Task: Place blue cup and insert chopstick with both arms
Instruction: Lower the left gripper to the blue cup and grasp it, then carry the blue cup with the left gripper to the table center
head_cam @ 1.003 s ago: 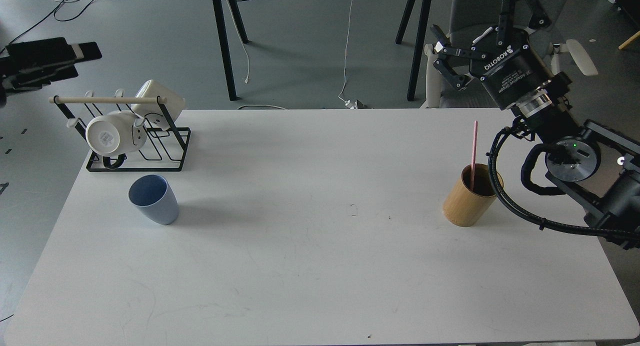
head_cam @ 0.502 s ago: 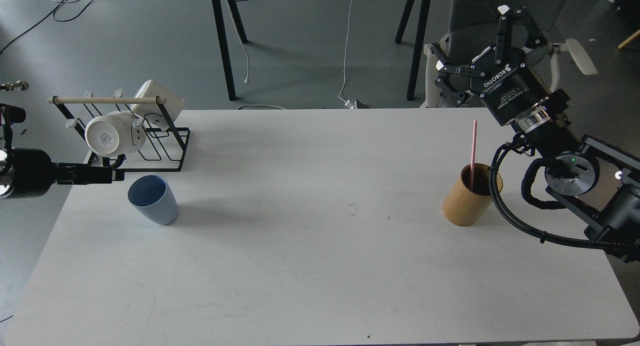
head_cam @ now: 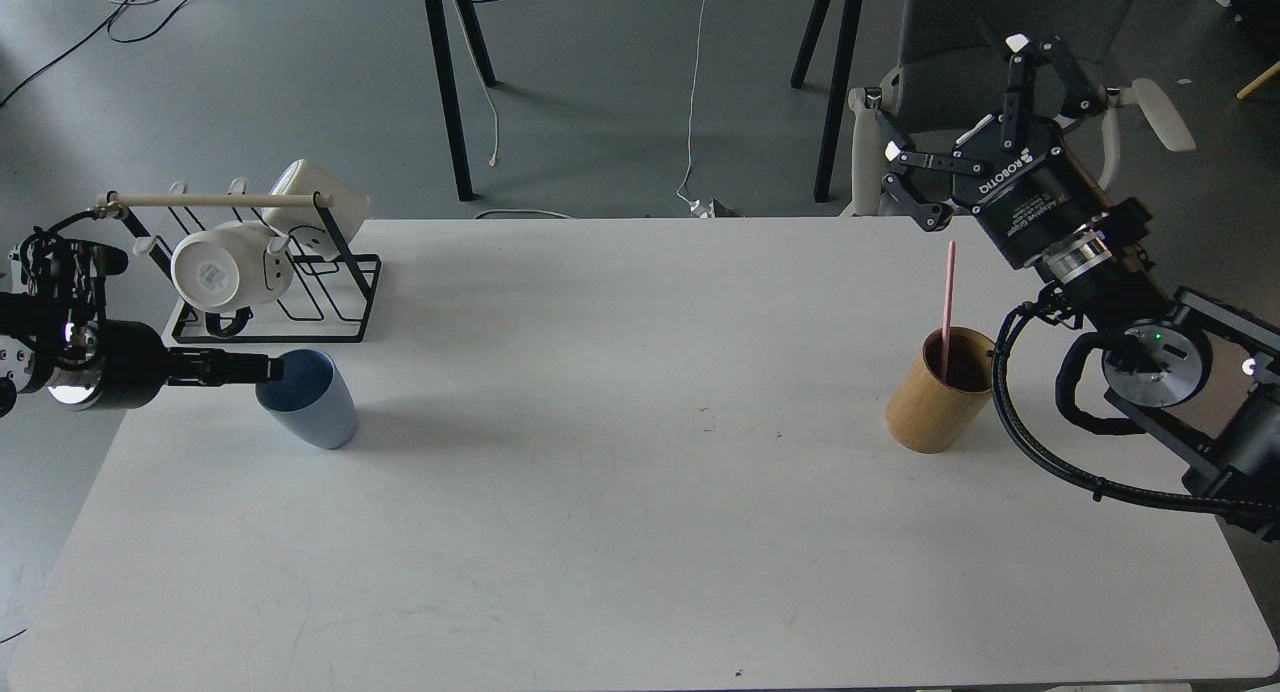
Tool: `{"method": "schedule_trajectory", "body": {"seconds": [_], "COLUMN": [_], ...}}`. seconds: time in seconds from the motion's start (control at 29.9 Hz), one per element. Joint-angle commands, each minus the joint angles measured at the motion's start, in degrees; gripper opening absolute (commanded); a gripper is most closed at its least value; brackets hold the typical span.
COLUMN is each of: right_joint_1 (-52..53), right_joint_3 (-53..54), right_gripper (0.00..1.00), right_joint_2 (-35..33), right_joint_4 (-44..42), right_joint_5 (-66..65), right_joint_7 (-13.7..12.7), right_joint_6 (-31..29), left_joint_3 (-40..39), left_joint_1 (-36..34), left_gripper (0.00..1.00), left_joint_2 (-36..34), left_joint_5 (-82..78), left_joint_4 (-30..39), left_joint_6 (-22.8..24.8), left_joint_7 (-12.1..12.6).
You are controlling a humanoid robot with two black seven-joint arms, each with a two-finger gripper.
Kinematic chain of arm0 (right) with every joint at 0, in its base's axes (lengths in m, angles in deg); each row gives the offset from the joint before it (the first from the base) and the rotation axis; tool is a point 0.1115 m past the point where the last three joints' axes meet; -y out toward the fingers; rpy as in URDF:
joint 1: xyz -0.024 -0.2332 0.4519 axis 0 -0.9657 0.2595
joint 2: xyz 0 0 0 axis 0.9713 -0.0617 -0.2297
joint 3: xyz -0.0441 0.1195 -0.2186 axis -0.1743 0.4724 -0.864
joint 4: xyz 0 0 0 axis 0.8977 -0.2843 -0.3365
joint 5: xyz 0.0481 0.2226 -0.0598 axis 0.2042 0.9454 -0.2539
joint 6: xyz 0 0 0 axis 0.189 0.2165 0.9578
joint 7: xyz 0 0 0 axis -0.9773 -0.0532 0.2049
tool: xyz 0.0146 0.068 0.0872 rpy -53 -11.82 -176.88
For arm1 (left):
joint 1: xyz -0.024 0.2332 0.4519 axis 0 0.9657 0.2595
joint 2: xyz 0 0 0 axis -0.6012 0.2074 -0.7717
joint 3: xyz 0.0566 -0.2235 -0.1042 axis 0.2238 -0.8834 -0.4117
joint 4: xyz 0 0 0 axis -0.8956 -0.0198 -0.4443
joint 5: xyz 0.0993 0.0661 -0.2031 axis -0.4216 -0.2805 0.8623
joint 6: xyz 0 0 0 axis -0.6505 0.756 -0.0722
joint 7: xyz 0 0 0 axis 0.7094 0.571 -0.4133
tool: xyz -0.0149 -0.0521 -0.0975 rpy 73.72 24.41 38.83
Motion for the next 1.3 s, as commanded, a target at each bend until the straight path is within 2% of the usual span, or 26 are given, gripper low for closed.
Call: {"method": "schedule_trajectory", "body": {"seconds": [0.0, 0.2, 0.47, 0.53, 0.57, 0.7, 0.9, 1.07, 1.17, 1.27], "right_joint_1": [0.0, -0.2, -0.6, -0.7, -0.9, -1.0, -1.3, -1.3, -1.3, -1.3], "right_joint_3": [0.0, 0.1, 0.1, 0.1, 0.1, 0.1, 0.1, 0.6, 2.4, 6.8], "right_gripper": [0.99, 0.99, 0.99, 0.99, 0.99, 0.99, 0.99, 0.99, 0.99, 0.99], "right_joint_2": [-0.2, -0.2, -0.9, -1.0, -1.0, -1.0, -1.0, -1.0, -1.1, -2.0], "right_joint_4": [-0.1, -0.1, 0.0, 0.0, 0.0, 0.0, 0.0, -0.4, -0.8, -1.3], "right_joint_5": [0.0, 0.0, 0.0, 0.0, 0.0, 0.0, 0.0, 0.0, 0.0, 0.1], "right_joint_7": [0.0, 0.0, 0.0, 0.0, 0.0, 0.0, 0.0, 0.0, 0.0, 0.0], "right_joint_6": [0.0, 0.0, 0.0, 0.0, 0.0, 0.0, 0.0, 0.0, 0.0, 0.2], "left_joint_3": [0.0, -0.1, -0.1, -0.1, -0.1, -0.1, -0.9, -6.8, -11.2, -10.4], "left_joint_1": [0.0, 0.7, 2.0, 2.0, 2.0, 2.0, 1.5, 0.2, -3.0, -8.4], "left_gripper": [0.92, 0.71, 0.54, 0.39, 0.26, 0.12, 0.05, 0.05, 0.05, 0.04], "left_joint_2": [0.4, 0.4, 0.4, 0.4, 0.4, 0.3, -0.6, -2.9, -2.6, 1.3], "left_joint_5": [0.2, 0.3, 0.3, 0.3, 0.3, 0.3, 0.3, 1.5, 5.0, 6.8], "left_joint_4": [-0.1, -0.1, 0.0, 0.2, 0.3, 0.6, 4.1, 14.7, 22.2, 22.4], "left_joint_6": [0.1, -0.1, -2.3, -2.4, -2.6, -3.3, -3.3, -2.2, 1.3, 3.4], "left_joint_7": [0.0, 0.0, 0.0, 0.0, 0.0, 0.0, 0.0, 0.0, 0.0, 0.0]}}
